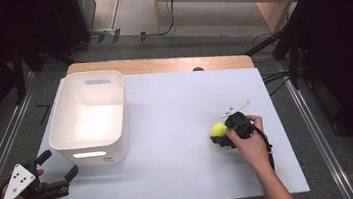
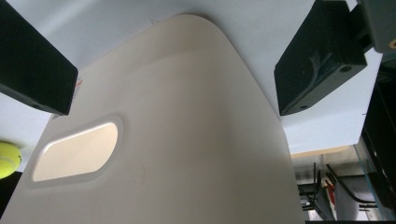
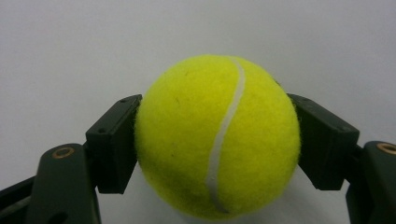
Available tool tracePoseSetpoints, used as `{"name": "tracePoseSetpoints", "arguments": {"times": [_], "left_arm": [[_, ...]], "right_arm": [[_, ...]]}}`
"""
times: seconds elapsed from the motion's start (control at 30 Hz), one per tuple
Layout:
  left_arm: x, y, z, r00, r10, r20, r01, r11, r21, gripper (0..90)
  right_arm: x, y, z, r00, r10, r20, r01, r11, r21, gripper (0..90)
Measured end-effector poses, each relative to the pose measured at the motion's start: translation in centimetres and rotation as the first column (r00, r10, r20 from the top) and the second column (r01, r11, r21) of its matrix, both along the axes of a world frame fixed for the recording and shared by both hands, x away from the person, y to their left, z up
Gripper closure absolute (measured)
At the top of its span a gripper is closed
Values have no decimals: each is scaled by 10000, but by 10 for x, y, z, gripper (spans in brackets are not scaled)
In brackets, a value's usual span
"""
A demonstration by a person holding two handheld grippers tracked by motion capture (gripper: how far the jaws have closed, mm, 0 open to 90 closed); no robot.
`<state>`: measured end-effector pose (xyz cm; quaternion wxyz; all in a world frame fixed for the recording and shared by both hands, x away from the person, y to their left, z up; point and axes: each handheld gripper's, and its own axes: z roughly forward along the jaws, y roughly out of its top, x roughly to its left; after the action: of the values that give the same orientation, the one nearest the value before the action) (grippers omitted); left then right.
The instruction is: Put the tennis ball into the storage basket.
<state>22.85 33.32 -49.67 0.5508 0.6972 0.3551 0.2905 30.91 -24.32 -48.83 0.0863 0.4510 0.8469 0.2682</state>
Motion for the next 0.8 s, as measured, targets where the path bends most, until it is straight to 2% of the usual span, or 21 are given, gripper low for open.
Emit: {"name": "tracePoseSetpoints", "arguments": {"times": [0.8], "left_arm": [[0, 0, 0, 10000, -9, 6, 9, 10000, -23, 0]], "right_arm": [[5, 4, 21, 9988, 431, 220, -437, 9986, 287, 231]]}}
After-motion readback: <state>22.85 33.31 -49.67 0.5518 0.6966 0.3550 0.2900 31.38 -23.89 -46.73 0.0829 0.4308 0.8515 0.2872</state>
